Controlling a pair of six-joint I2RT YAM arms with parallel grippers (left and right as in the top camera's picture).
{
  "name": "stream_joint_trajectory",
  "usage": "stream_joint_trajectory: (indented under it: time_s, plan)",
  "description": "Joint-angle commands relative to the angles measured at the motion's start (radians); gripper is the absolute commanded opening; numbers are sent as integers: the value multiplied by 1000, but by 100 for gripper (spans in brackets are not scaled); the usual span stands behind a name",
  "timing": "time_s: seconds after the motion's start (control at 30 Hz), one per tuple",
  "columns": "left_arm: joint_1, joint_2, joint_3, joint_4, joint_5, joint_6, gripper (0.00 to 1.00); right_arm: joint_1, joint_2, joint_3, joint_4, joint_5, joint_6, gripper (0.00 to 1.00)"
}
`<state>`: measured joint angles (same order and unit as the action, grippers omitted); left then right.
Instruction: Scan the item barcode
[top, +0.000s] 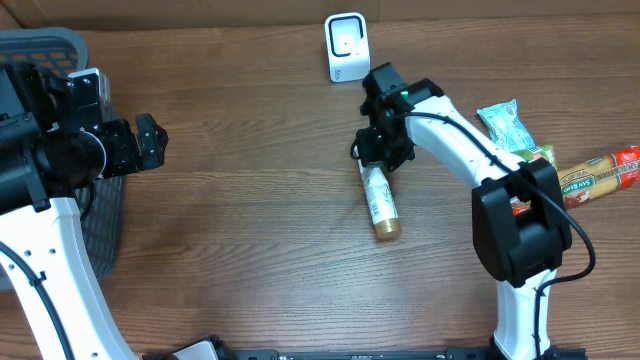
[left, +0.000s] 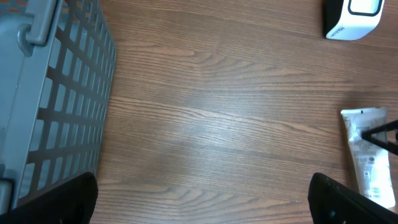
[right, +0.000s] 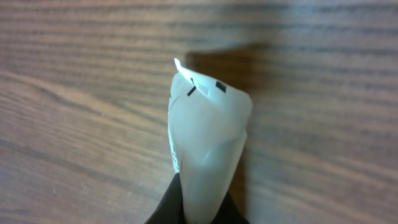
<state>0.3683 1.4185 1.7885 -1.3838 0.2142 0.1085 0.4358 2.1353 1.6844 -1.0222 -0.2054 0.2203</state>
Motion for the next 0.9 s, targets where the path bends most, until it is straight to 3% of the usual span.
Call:
stream_joint_trajectory:
  time_s: [0.0, 0.27, 0.37, 0.4, 0.43, 0.73, 0.87]
  plan:
    - [3, 2, 14, 0, 15, 15, 100, -37, -50, -23, 55, -99, -16, 4]
    - [3, 2, 14, 0, 15, 15, 99, -74, -48, -64, 104, -197, 19, 6]
    - [3, 2, 14, 0, 15, 15, 100, -73, -48, -64, 94, -227, 19, 16]
    - [3, 2, 14, 0, 15, 15, 100, -75, -48, -64, 89, -235, 18, 30]
    - [3, 2, 14, 0, 15, 15, 100, -77, -48, -64, 85, -234, 18, 37]
    - [3, 2, 14, 0, 15, 15, 100, -127, -48, -37, -42, -224, -132, 47]
    - [3, 2, 14, 0, 15, 15, 100, -167, -48, -35, -158, -100, -151, 53]
